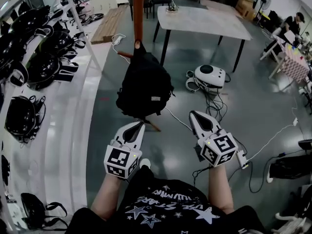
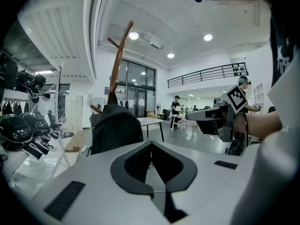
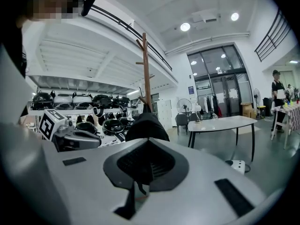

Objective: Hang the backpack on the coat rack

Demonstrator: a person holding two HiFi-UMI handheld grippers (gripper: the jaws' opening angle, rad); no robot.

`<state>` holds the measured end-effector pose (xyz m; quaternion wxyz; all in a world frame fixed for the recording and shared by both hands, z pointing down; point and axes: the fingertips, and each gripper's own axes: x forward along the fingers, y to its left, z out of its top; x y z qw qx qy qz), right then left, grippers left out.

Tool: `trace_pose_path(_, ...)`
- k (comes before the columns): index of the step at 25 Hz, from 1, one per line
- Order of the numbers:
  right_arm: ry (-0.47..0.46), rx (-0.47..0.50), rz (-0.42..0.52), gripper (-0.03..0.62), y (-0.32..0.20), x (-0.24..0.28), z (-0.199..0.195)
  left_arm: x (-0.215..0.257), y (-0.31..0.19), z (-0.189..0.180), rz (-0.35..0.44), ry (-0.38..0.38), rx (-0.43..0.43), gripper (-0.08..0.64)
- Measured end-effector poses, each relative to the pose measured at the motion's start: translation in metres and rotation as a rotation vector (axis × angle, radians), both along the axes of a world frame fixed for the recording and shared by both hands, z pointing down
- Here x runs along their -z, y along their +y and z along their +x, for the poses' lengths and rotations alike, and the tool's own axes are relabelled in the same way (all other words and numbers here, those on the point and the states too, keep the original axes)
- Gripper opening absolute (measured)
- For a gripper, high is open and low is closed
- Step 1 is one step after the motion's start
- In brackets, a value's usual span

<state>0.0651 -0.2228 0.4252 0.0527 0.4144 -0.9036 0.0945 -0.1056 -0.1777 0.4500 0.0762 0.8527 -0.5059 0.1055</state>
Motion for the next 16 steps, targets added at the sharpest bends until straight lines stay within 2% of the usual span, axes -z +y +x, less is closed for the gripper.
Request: trace_pose_path(16, -0.021, 0.001, -0.019, 0.011, 0.083, -0.016, 0.057, -0.012, 0.078, 0.057, -0.018, -0.018, 0.021, 0.018)
